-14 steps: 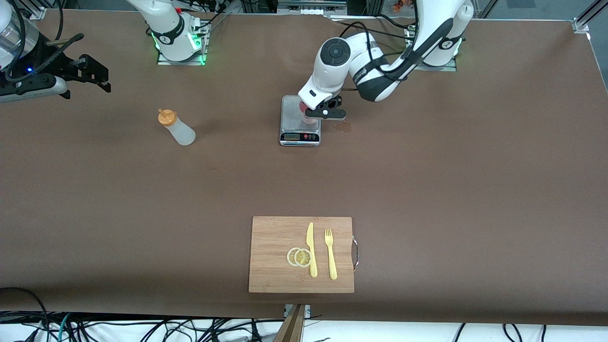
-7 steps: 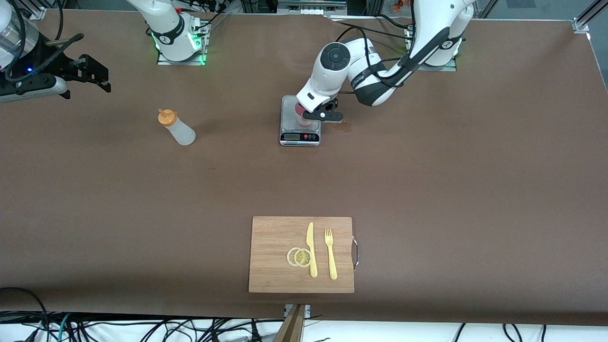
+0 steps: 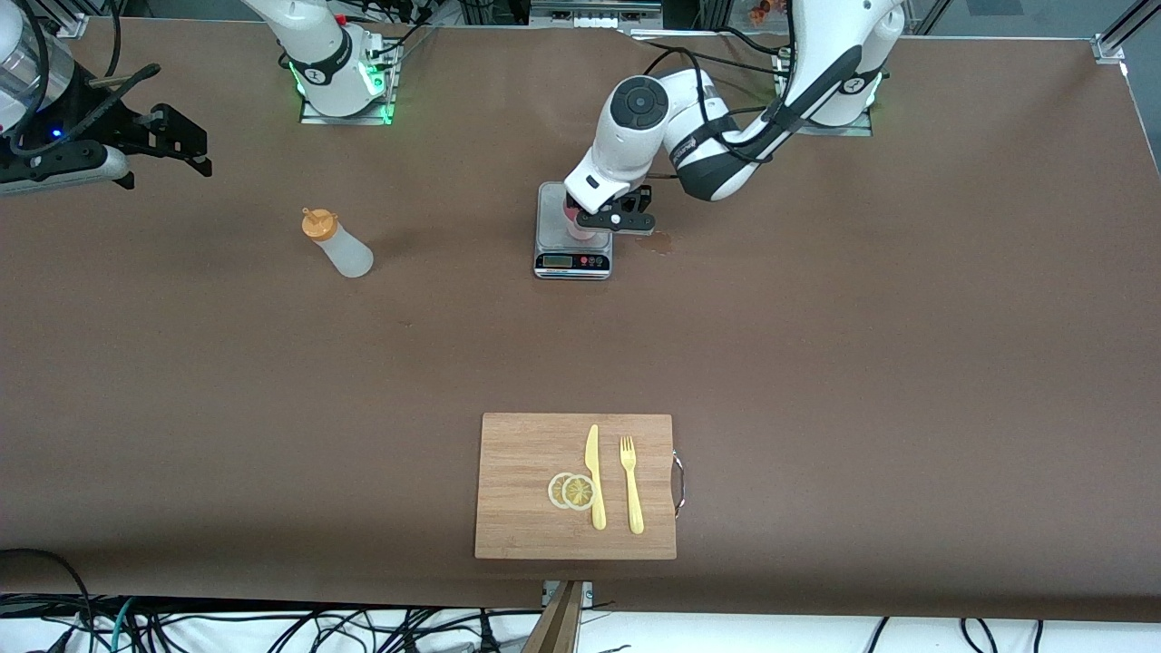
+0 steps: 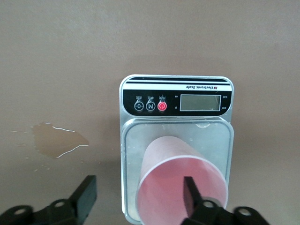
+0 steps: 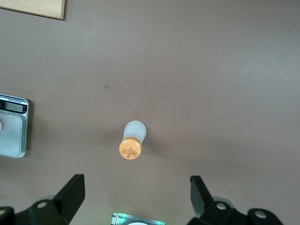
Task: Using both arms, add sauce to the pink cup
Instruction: 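Lower the pink cup onto the scale and open the left gripper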
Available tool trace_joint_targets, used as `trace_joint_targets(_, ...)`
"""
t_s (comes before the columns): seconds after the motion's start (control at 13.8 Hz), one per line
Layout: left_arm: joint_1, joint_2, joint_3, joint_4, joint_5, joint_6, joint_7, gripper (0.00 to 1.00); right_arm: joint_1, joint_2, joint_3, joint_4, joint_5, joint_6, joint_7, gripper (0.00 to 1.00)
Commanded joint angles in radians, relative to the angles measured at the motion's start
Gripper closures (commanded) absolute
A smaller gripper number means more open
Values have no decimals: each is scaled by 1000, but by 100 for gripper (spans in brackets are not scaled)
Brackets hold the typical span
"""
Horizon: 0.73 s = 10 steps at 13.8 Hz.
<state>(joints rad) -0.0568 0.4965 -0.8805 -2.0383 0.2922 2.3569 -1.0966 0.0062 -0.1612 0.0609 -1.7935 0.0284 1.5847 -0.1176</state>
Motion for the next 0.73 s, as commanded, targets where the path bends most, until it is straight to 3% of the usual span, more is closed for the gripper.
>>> trace_joint_targets(0.0, 23, -137, -31, -7, -54, -91, -14, 0, 3, -4, -4, -3, 15, -2, -2, 0)
trace_joint_targets(0.29, 78, -362, -17, -8, -160, -258, 105, 0, 2, -1, -6, -27, 15, 9, -2, 0)
trace_joint_targets(0.51, 103, -504, 85, -8, -338, -370, 356, 0, 3, -4, -4, -35, 15, 11, 0, 0)
trace_joint_targets(0.65, 103, -577, 165, -7, -389, -445, 470, 0, 3, -3, -3, -52, 15, 26, 0, 0)
